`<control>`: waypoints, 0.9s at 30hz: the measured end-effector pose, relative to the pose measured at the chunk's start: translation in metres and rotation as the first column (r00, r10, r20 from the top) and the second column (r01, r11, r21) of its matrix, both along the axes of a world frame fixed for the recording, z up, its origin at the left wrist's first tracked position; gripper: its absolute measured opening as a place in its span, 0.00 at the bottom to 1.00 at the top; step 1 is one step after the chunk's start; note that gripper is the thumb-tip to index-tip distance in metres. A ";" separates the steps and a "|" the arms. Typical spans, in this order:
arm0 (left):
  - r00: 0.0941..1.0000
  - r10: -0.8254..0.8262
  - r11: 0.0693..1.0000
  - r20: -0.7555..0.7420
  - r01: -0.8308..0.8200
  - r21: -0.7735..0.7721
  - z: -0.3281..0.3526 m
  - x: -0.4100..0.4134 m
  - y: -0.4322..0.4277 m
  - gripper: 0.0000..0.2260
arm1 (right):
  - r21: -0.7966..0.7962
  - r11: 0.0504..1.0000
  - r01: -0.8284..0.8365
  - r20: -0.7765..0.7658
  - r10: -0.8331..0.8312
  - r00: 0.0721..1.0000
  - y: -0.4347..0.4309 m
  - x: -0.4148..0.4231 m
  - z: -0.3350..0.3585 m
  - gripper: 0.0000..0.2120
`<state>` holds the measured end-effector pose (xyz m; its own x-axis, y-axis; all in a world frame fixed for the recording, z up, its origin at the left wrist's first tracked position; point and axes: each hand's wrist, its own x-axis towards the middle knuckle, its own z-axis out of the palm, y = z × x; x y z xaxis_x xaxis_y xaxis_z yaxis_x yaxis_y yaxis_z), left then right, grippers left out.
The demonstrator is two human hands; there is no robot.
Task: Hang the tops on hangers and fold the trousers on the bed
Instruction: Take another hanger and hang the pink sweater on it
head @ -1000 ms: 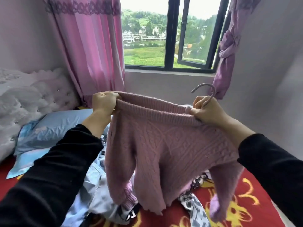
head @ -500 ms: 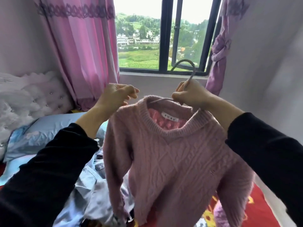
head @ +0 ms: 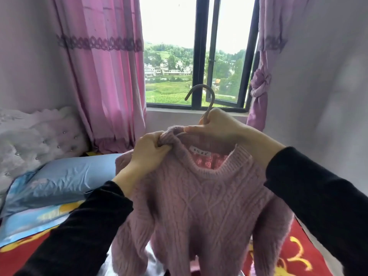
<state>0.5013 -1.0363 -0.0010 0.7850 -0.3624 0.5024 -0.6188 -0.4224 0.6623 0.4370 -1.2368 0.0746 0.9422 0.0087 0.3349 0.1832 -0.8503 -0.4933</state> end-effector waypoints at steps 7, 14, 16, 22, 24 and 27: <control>0.974 0.211 0.977 0.083 -0.206 -0.061 0.014 -0.031 0.063 0.03 | 0.087 0.985 -0.146 -0.120 0.156 0.980 -0.008 -0.035 -0.016 0.16; 0.930 0.367 0.926 0.007 -0.364 -0.101 0.021 -0.108 0.119 0.08 | -0.063 0.938 -0.340 0.124 0.345 0.930 0.110 -0.048 0.006 0.20; 0.889 0.455 0.885 -0.053 -0.458 -0.087 0.023 -0.133 0.150 0.09 | -0.093 0.918 -0.386 0.100 0.395 0.913 0.141 -0.054 0.014 0.20; 0.602 0.790 0.605 -0.112 -0.796 -0.011 0.027 -0.221 0.266 0.18 | -0.109 0.764 -0.635 -0.029 0.637 0.771 0.239 -0.081 0.041 0.18; 0.549 0.827 0.545 -0.124 -0.836 -0.069 0.027 -0.249 0.302 0.19 | -0.144 0.713 -0.686 -0.010 0.692 0.722 0.285 -0.096 0.046 0.17; 0.464 0.879 0.455 -0.106 -0.885 -0.103 0.019 -0.294 0.358 0.08 | -0.183 0.625 -0.758 0.010 0.773 0.635 0.356 -0.125 0.046 0.14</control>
<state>0.2072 -0.6788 0.0179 0.6634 0.5966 0.4515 0.0580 -0.6426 0.7640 0.3119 -0.8808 0.1206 0.5418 0.7699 0.3372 0.8342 -0.4439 -0.3271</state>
